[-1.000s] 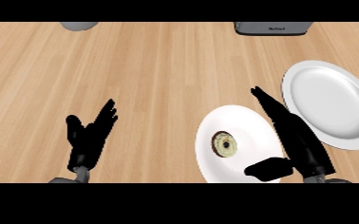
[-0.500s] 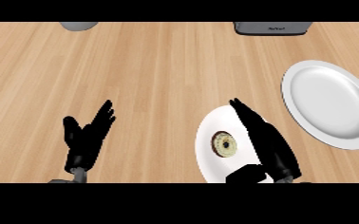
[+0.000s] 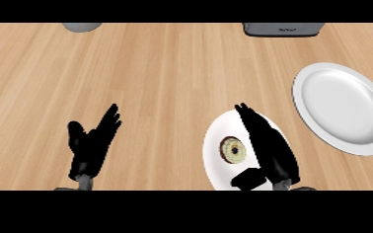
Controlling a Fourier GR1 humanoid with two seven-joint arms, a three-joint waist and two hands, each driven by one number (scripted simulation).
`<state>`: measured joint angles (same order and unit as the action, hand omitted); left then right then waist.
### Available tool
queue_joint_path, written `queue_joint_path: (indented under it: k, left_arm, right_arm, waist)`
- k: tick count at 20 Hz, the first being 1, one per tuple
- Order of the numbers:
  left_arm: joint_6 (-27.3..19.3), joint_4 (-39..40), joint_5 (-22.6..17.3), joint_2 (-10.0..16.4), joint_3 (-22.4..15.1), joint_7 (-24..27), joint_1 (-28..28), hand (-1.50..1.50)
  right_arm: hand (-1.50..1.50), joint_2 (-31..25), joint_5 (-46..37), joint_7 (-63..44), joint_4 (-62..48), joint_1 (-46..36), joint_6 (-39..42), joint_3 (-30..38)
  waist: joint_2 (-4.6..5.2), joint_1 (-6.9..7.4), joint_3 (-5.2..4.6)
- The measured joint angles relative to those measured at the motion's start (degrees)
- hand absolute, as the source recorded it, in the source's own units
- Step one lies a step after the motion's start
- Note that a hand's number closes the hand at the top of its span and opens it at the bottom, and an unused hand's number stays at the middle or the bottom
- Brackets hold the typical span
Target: Pick the cupcake from the plate and place it in the plate
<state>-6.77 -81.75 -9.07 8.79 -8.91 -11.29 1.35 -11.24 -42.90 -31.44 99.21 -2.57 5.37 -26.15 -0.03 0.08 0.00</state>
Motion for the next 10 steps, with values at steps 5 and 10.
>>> queue_joint_path:
  k: [5,10]
  left_arm:
    - [1.5,-1.0,0.2,0.0,1.6,-0.9,0.7,0.0]
    - [2.5,-1.6,0.8,-0.6,2.6,-1.1,0.9,0.0]
  right_arm:
    - [-1.5,2.3,-2.5,0.8,-3.0,-0.1,0.1,0.8]
    - [-1.5,4.0,-3.8,3.3,-7.7,-1.3,0.7,2.0]
  waist:
    - [0.0,0.0,0.0]
    - [0.01,0.02,0.01]
